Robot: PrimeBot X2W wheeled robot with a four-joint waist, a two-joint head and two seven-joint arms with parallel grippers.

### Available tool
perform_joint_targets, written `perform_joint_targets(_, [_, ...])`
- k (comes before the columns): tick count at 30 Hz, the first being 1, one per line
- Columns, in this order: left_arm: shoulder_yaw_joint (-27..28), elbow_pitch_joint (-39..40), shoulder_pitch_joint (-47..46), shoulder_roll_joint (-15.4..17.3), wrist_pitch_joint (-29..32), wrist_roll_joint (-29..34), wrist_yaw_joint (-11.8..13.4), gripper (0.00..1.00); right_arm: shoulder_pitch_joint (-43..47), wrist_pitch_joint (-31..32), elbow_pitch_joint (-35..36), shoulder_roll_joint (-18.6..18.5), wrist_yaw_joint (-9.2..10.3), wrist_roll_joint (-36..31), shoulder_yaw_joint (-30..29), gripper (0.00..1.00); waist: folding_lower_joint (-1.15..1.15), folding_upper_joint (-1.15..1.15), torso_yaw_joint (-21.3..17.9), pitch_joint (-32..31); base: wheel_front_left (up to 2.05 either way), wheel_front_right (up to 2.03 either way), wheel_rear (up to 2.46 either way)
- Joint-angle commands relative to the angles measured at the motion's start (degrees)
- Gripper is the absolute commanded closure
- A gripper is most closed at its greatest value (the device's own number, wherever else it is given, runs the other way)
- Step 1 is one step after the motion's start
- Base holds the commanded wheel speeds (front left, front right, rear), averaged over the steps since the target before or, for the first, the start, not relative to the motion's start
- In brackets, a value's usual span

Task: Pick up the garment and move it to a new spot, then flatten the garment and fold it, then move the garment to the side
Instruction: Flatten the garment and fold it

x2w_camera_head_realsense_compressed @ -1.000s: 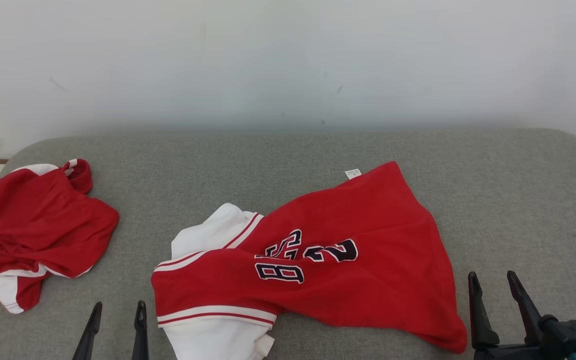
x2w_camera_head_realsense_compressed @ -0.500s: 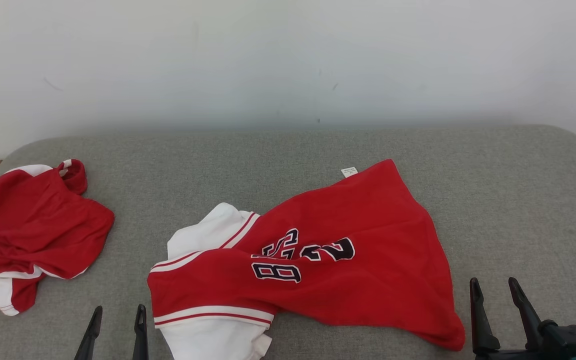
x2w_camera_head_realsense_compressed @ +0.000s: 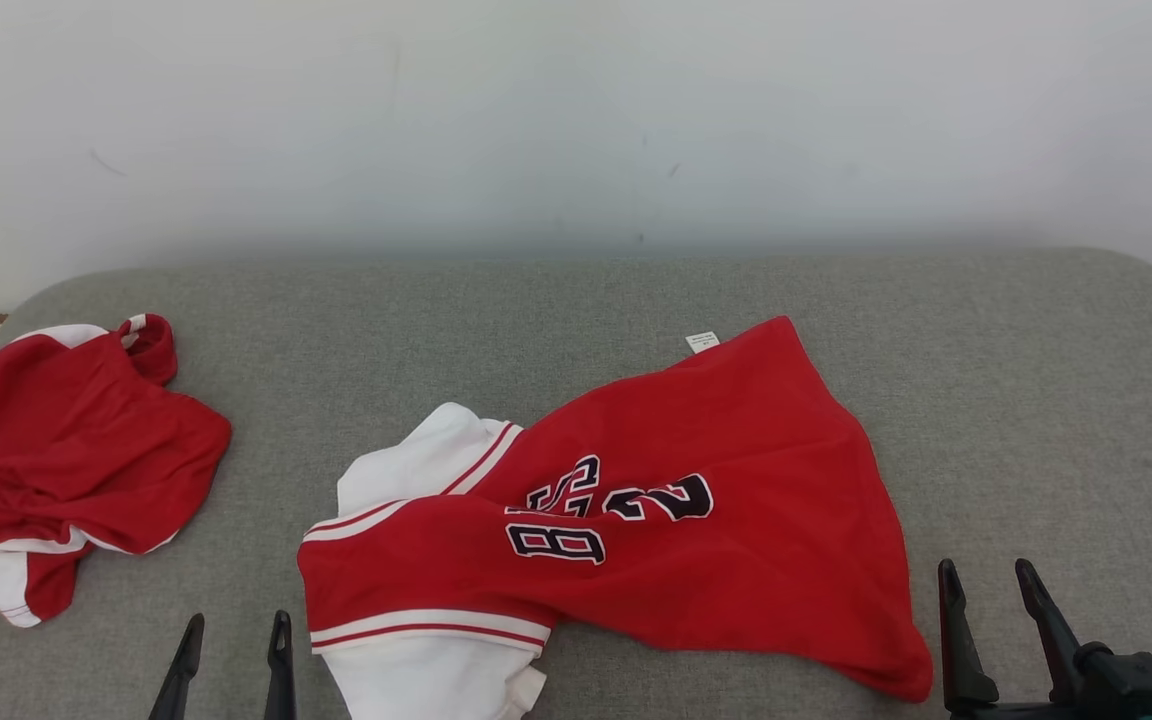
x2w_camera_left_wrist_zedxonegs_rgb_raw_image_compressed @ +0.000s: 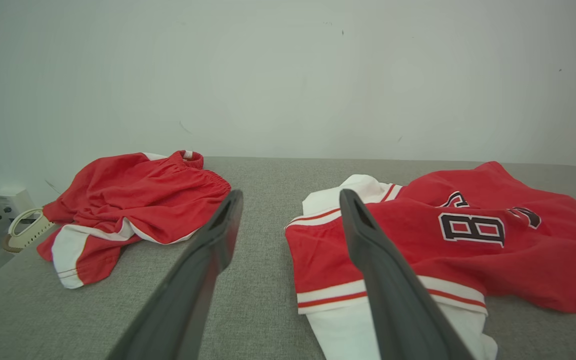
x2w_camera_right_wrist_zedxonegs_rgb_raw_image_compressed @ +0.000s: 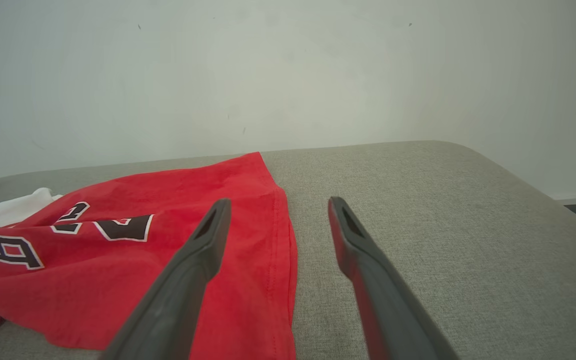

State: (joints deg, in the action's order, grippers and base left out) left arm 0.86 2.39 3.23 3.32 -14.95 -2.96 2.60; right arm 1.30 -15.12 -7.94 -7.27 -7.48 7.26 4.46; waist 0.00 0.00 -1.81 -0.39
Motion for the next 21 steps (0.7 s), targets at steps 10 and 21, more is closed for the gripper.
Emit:
perform_joint_targets(10, [0.2,-0.5,0.0,-0.1,-0.3,0.0,-0.5,0.00,0.2,-0.1,-0.5,0.1,-0.03,-0.4,-0.2,0.00,0.00,0.00,0.2,0.0,0.00,0.00,0.00])
perform_joint_targets(21, [-4.5,-8.4,2.6,-0.3,-0.3,-5.7,-5.2,0.00,2.2,5.9,-4.2,-1.6,-0.03,3.9,1.5,0.00,0.00,0.00,1.3,-0.2,0.00,0.00,0.00])
